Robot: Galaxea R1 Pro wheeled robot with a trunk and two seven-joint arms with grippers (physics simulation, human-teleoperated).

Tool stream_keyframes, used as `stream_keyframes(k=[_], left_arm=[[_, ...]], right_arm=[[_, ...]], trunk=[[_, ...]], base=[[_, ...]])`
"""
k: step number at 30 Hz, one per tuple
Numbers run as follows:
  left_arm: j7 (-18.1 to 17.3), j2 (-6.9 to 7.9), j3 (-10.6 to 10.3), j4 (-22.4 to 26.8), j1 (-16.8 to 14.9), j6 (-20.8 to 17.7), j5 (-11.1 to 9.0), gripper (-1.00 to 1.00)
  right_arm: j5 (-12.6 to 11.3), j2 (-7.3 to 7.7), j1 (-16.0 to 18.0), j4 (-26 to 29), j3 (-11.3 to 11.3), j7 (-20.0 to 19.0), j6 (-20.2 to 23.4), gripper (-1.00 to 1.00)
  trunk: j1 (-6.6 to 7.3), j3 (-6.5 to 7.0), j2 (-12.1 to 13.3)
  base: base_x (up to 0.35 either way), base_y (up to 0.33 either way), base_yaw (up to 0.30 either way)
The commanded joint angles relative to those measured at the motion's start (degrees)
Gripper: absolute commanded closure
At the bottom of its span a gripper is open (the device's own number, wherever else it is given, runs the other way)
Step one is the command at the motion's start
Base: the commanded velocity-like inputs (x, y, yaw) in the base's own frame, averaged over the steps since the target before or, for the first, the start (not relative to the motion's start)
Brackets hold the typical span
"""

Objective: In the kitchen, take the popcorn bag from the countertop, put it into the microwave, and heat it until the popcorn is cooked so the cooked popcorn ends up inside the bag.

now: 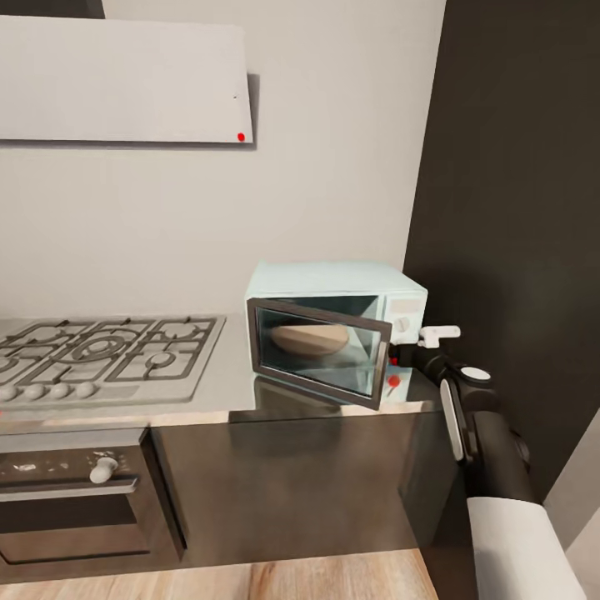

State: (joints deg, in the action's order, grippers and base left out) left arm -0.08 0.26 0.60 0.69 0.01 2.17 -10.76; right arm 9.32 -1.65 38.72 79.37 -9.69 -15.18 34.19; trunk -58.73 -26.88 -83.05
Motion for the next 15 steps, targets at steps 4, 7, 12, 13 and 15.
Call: stream_keyframes(k=[4,7,12,13,15], left_arm=[[-0.01,-0.02,0.01,0.01,-0.01,0.11,-0.31,-1.0],[-0.01,-0.01,0.01,0.01,-0.01,0.08,-0.32,-1.0],[-0.01,-0.05,0.01,0.01,-0.01,0.11,-0.32,-1.0],[-0.01,-0.03,0.01,0.01,-0.01,0.11,-0.32,-1.0],[-0.01,-0.04,0.01,0.01,-0.01,0.11,-0.32,-1.0]], right_arm=[[-0.43,0.09,0.04,0.09,3.73,-7.51,0.5,-1.0],[-0.25,0.48,0.04,0.09,3.78,-10.91,0.6,-1.0],[0.02,2.35,-1.62,0.11,3.72,-13.13,0.46,-1.0],[0.04,2.76,-2.12,0.13,3.72,-13.27,0.45,-1.0],[0.04,3.82,-3.2,0.16,3.71,-14.34,0.44,-1.0]], trunk=[[0.0,-0.05,-0.03],[0.0,-0.05,-0.03],[0.0,-0.05,-0.03],[0.0,-0.05,-0.03],[0.0,-0.05,-0.03]], base=[[0.001,0.0,0.0],[0.0,0.0,0.0],[0.0,0.0,0.0],[0.0,0.0,0.0],[0.0,0.0,0.0]])
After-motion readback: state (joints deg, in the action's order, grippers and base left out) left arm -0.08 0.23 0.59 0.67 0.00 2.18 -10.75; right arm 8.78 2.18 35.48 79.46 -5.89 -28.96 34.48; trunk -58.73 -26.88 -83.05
